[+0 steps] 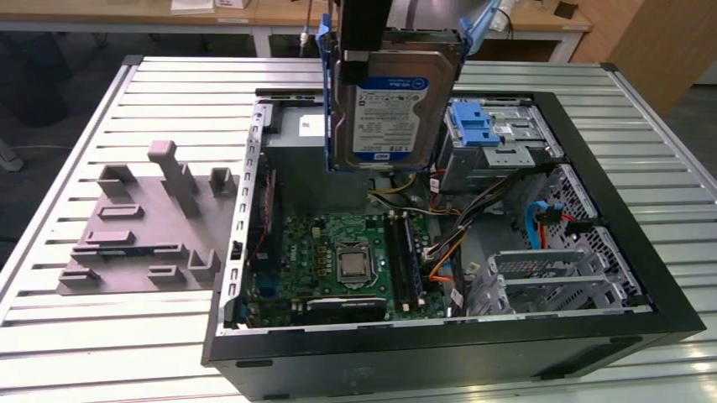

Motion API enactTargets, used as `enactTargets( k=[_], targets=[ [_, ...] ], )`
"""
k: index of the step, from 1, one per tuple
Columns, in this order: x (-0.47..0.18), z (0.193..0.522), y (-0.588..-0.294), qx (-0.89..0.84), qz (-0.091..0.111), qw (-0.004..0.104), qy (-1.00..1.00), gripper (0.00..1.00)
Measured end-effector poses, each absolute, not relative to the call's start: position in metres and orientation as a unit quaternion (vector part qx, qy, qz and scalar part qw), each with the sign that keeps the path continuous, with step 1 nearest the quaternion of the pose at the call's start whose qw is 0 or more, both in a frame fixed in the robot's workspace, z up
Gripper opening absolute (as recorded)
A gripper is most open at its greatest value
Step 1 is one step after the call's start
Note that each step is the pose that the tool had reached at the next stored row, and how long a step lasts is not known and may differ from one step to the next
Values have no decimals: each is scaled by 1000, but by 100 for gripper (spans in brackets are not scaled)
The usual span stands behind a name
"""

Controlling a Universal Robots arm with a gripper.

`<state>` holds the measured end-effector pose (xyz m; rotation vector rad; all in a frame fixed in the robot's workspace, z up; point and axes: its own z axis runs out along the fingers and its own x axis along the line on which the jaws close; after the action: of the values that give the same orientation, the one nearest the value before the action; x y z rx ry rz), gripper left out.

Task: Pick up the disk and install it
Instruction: 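Insert the disk into the insertion slot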

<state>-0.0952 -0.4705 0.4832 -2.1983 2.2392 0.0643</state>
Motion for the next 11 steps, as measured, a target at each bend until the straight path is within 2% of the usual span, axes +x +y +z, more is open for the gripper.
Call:
enactTargets(
  k=[11],
  targets=[
    [-72, 482, -489, -700, 21, 2, 713, 36]
  ],
)
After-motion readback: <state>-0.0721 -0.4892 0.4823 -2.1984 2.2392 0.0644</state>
